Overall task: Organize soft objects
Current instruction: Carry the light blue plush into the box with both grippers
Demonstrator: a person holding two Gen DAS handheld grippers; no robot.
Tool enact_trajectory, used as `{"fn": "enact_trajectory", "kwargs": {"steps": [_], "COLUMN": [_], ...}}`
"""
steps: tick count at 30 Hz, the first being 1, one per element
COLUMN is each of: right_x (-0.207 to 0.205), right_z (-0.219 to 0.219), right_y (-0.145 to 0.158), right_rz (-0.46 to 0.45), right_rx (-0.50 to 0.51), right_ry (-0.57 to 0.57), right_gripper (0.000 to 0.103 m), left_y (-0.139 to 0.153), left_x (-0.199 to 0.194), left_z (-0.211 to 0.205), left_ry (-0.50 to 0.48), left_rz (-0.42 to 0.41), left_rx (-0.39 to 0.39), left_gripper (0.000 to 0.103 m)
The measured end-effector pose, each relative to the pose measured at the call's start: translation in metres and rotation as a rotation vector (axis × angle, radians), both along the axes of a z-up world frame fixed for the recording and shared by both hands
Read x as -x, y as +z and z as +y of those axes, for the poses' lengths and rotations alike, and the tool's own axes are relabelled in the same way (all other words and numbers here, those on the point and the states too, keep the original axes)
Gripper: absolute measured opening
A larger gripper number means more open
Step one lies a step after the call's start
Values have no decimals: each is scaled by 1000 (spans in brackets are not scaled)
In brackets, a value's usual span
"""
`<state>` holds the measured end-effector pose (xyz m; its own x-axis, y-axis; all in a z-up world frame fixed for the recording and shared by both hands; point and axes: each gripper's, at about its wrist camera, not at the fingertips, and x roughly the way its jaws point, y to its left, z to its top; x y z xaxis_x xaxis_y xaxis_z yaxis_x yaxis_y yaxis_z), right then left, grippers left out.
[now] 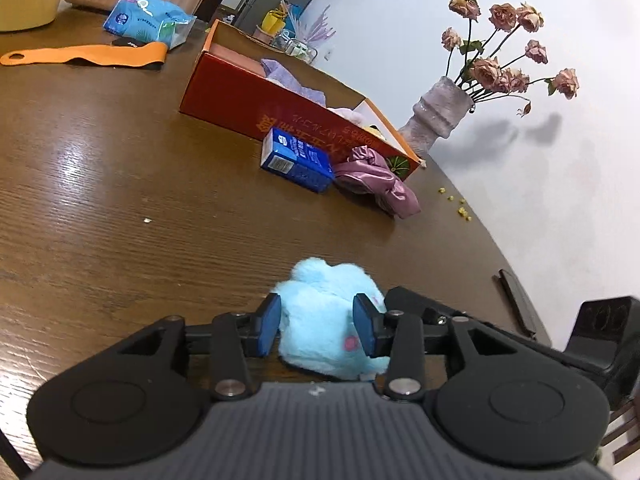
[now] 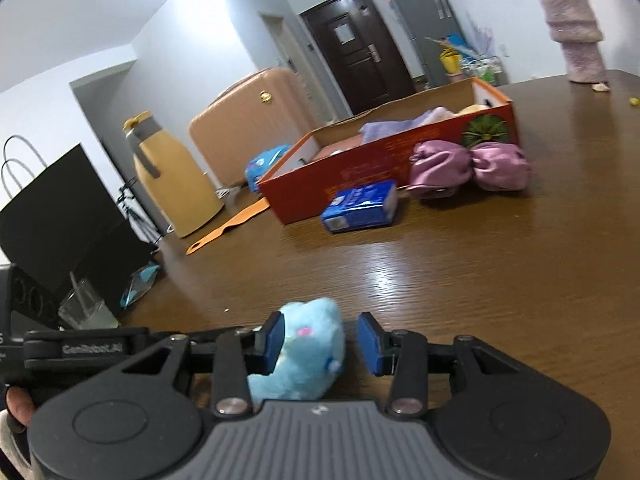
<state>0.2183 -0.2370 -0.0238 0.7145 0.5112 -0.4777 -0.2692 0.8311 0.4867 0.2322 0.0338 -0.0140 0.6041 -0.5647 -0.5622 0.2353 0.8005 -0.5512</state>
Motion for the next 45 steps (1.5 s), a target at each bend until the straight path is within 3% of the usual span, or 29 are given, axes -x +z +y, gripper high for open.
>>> {"fn": "enact_trajectory", "kwargs": {"steps": [8,12,15,19,21,24,27,29,32,35,38,45], "right_x": [-10,-17,-27,-66,-101,-163,-230,-266,-299,-307,-315,-300], "right_z": [8,11,2,-10,-12,-9,0,11,31,39,38,43], "right_y": [-14,-15,0,51,77,97,92,79,49,29,18,26], "right_rz": [32,47,20,-137,-213,-237,-174,-110,-9,54,137,81], "right_rx": [-49,-56,-88,-44,30,132,195,230,306,273,170,282], "right_ry": [36,60,34,2,-29,-51,-42,-19,19,57,94,59], "right_gripper": [41,36,36,36,34,33,33,31,27,26,26,28], "left_y": [-11,-6,15,62,72,71,55,40,25,25,27,43], "left_x": [2,-3,-21,-84,-129,-200,-254,-274,-276,-267,-260,-245], "left_z": [0,-5,-7,-24,-33,-42,-43,-43,-40,-36,-31,-32], "left_ry": [-10,-19,-50,-109,-132,-137,-100,-70,-65,-68,-65,-51], "left_rz": [48,15,-54,-200,-201,-148,-71,-26,-8,-45,-72,-82], "left_rx": [39,31,64,71,94,124,111,50,-34,-112,-133,-173], "left_gripper": [43,37,37,37,36,36,36,33,29,28,29,35]}}
